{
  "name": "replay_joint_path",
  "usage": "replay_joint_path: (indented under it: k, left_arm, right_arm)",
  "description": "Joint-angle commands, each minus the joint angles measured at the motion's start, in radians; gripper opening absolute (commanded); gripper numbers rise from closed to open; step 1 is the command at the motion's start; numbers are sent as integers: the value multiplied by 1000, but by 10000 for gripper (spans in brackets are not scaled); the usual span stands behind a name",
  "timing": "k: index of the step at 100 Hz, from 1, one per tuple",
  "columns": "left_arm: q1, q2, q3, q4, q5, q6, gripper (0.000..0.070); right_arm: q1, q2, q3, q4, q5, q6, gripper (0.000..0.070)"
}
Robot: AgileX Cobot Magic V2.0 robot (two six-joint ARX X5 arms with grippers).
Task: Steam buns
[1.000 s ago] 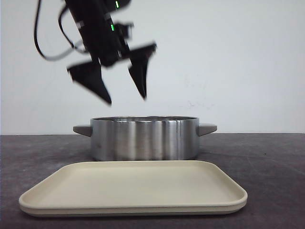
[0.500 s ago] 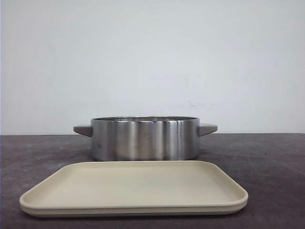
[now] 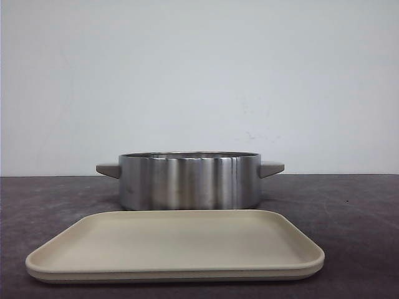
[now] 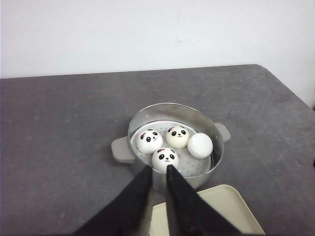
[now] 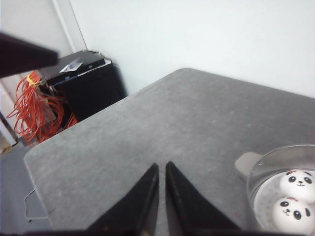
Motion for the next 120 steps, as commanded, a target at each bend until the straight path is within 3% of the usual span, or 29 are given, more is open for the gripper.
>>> replay_joint_path:
  k: [1, 82, 91, 105, 120]
  left_arm:
    - [-9, -5, 10, -2, -2, 4, 0]
    - [-8, -42, 11, -10, -2, 3, 0]
    - [-8, -42, 11, -10, -2, 3, 0]
    - [-8, -42, 11, -10, -2, 3, 0]
    - [-8, -42, 11, -10, -2, 3, 0]
  right_arm:
    - [12, 14, 19, 12, 1, -8, 16]
    - [-4, -1, 19, 10, 4, -8, 16]
    - [-19, -29, 3, -11, 50, -8, 16]
    - [-95, -129, -124, 23, 77, -52, 16]
    - [-225, -301, -407, 228, 18, -130, 16]
